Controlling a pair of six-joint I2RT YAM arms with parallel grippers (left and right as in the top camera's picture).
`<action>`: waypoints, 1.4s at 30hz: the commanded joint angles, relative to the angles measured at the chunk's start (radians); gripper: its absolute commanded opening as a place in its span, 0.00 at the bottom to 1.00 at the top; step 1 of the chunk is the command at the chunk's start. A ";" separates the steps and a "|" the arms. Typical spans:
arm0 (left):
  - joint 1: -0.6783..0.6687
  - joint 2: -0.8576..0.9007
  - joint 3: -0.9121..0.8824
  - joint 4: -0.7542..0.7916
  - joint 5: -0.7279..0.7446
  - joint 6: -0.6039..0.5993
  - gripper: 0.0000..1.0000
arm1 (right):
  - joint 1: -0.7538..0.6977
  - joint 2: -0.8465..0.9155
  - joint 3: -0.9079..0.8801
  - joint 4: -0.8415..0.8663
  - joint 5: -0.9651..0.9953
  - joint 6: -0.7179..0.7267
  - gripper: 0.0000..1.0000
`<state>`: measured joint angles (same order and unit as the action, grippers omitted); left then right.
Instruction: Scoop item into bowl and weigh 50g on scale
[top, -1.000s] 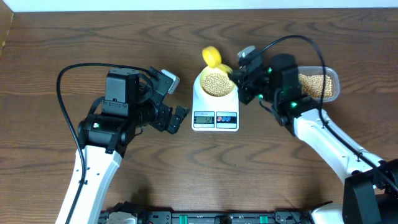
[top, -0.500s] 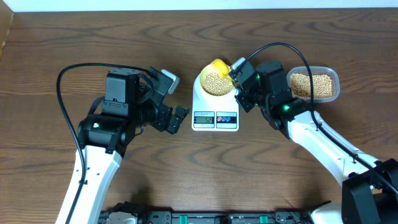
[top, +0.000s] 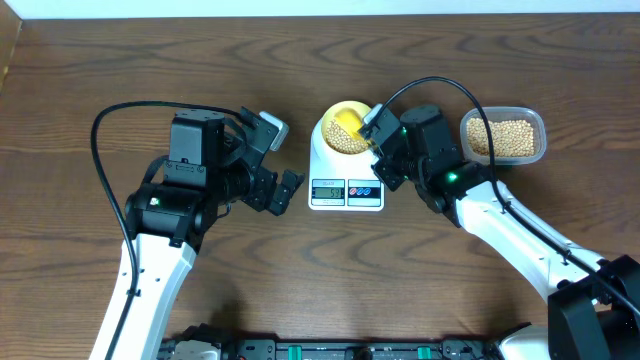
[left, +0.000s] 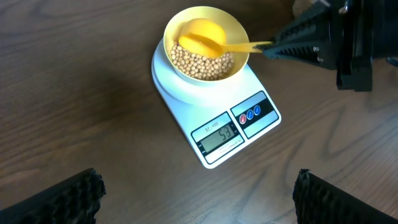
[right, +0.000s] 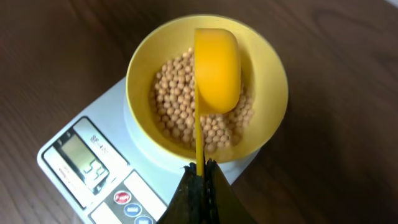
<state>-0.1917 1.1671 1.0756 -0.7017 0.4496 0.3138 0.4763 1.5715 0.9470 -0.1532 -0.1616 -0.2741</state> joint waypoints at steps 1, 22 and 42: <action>0.000 0.002 0.006 0.000 0.009 -0.005 1.00 | 0.012 0.000 0.005 -0.011 0.003 -0.012 0.01; 0.000 0.002 0.006 0.000 0.009 -0.005 1.00 | 0.038 -0.001 0.005 -0.022 -0.081 0.172 0.01; 0.000 0.002 0.006 0.000 0.009 -0.005 1.00 | -0.171 -0.025 0.005 0.077 -0.503 0.670 0.01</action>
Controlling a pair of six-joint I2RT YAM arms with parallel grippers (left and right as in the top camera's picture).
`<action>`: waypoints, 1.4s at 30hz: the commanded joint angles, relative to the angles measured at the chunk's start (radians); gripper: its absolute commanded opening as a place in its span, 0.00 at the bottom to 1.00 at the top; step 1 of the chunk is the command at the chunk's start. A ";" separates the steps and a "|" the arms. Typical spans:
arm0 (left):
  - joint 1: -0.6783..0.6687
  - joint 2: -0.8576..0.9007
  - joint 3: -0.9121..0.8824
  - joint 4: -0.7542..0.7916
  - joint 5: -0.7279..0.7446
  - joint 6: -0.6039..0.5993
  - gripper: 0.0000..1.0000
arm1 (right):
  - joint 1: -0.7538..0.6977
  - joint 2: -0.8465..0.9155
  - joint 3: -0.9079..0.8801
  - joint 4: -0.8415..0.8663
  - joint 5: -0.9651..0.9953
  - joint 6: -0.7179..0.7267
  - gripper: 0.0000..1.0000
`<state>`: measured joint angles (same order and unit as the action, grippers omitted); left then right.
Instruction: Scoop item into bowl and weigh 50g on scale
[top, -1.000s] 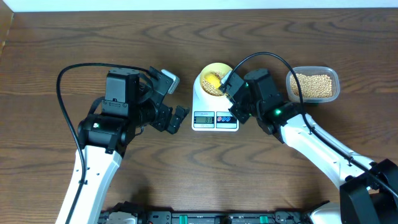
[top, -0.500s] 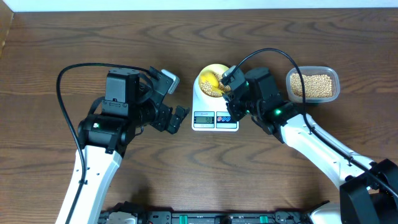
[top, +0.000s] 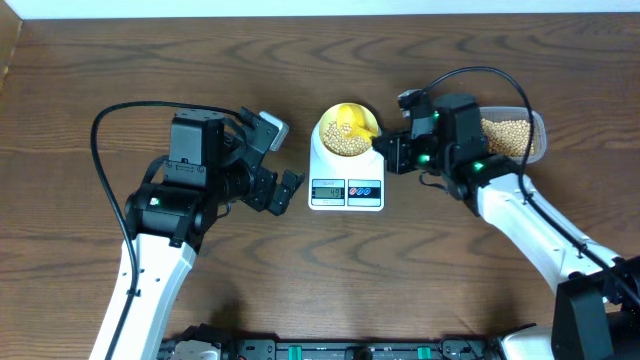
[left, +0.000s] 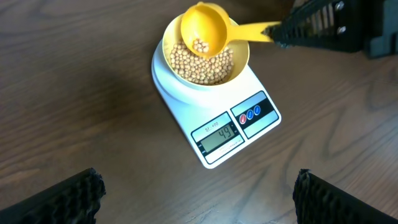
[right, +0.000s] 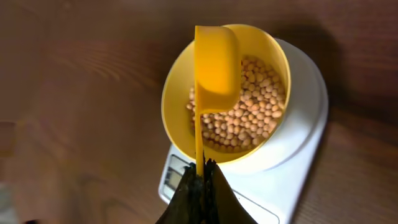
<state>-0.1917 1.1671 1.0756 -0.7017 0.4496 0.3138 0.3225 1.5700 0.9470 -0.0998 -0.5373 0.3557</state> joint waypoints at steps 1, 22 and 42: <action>0.000 0.002 0.006 0.000 0.009 -0.005 1.00 | -0.021 -0.024 0.005 0.044 -0.152 0.040 0.01; 0.000 0.002 0.006 0.000 0.009 -0.005 1.00 | -0.139 -0.094 0.005 0.151 -0.243 0.192 0.01; 0.000 0.002 0.006 0.000 0.009 -0.005 1.00 | -0.636 -0.330 0.005 -0.414 -0.240 0.171 0.01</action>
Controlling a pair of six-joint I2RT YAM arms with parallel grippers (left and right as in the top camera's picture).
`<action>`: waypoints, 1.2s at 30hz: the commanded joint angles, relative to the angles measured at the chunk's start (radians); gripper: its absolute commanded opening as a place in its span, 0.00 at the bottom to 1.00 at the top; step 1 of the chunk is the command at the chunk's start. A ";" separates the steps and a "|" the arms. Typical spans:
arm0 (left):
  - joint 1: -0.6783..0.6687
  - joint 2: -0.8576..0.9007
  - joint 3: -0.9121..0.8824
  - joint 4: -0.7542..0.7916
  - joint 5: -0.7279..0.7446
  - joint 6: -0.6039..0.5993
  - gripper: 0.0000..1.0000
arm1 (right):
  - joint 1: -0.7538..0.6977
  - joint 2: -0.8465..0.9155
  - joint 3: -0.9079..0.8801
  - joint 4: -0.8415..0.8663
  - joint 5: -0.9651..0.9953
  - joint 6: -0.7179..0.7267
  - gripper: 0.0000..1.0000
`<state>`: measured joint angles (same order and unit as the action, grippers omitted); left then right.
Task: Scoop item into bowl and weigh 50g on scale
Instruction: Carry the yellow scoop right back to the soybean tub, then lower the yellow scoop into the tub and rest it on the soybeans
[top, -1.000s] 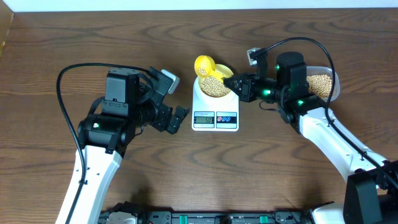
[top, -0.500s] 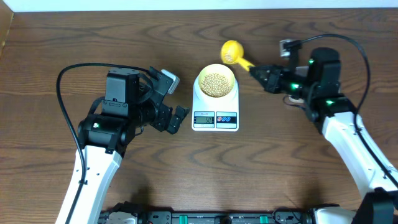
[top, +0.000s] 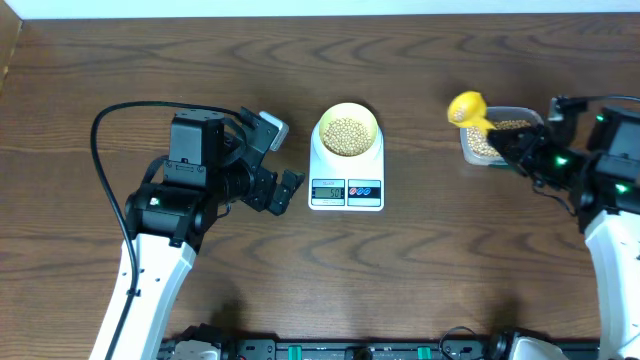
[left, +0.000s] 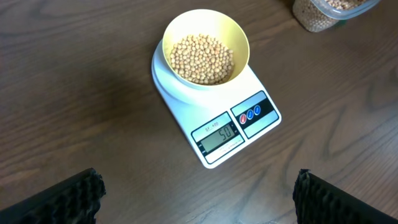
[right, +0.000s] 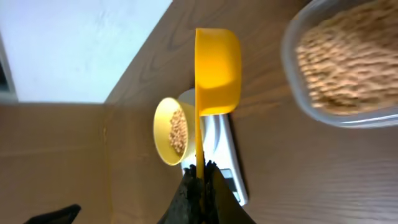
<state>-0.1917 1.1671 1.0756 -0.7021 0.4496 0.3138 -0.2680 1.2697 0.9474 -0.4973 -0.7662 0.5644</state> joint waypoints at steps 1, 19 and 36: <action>0.000 0.002 0.006 0.000 0.009 -0.005 1.00 | -0.061 -0.032 0.005 -0.023 -0.011 -0.040 0.01; 0.000 0.002 0.006 0.000 0.009 -0.005 1.00 | -0.188 -0.037 0.005 -0.184 0.312 -0.492 0.01; 0.000 0.002 0.006 0.000 0.009 -0.005 1.00 | -0.142 -0.031 0.004 -0.056 0.350 -0.810 0.01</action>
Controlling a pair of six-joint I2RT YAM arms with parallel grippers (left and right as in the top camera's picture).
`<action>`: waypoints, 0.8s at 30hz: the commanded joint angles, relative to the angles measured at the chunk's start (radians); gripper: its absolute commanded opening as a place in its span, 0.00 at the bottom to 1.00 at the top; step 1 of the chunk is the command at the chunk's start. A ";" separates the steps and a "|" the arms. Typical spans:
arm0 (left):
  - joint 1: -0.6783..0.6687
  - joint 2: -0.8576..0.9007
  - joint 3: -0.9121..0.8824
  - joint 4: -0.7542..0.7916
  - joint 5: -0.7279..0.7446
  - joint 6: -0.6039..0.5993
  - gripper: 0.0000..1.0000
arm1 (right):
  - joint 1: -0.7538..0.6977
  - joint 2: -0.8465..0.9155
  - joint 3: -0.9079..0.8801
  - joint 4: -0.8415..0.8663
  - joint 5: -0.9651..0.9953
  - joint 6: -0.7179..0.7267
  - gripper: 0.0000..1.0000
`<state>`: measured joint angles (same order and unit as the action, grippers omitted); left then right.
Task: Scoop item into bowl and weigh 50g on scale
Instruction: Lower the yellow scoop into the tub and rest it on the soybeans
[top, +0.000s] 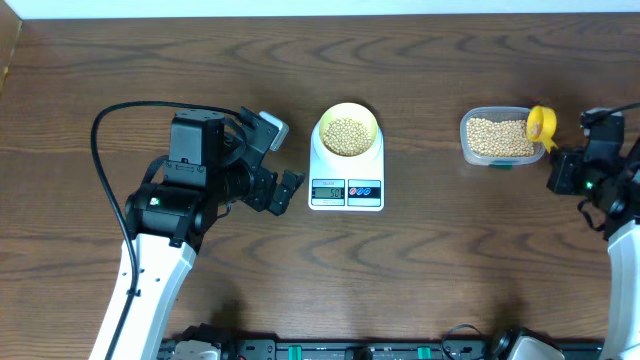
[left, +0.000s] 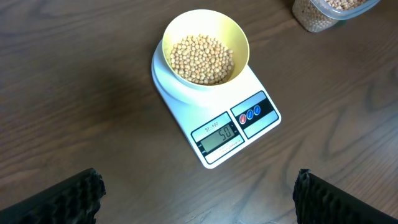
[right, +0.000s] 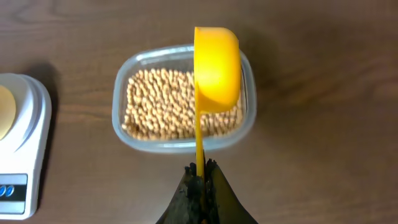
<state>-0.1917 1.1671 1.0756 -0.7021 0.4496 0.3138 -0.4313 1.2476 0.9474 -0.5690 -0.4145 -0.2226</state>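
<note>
A yellow bowl (top: 347, 131) of soybeans sits on the white scale (top: 346, 190), whose display (left: 220, 133) reads 50. My right gripper (right: 200, 169) is shut on the handle of a yellow scoop (right: 216, 67), held over the right edge of a clear container (top: 497, 135) of soybeans. The scoop (top: 540, 124) is tipped on its side. My left gripper (left: 199, 193) stands open above the table, left of the scale, with nothing between its fingers.
The clear container's corner (left: 326, 11) shows at the top right of the left wrist view. The table's far edge (top: 320, 14) runs along the top. A black cable (top: 110, 120) loops over the left arm.
My right gripper has carried the scoop from the container's left side to its right edge, and the arm has drawn back to the right. The left arm has not moved. The display still reads 50.
First the scoop lay in the bowl with the display near 53. Then it was lifted above the bowl holding a few beans, display 44. Later it was away by the container with the display at 50, and now it hangs over the container's right edge.
</note>
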 joint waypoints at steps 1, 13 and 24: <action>0.000 0.002 0.006 0.000 0.009 -0.005 1.00 | 0.028 -0.006 0.004 0.029 -0.001 -0.030 0.01; 0.000 0.002 0.006 0.000 0.009 -0.005 1.00 | 0.061 0.003 0.004 0.006 0.043 -0.152 0.01; 0.000 0.002 0.006 0.000 0.009 -0.005 1.00 | 0.088 0.008 0.004 0.003 0.195 -0.266 0.01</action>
<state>-0.1917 1.1671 1.0756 -0.7017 0.4496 0.3138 -0.3481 1.2499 0.9474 -0.5644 -0.3126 -0.4587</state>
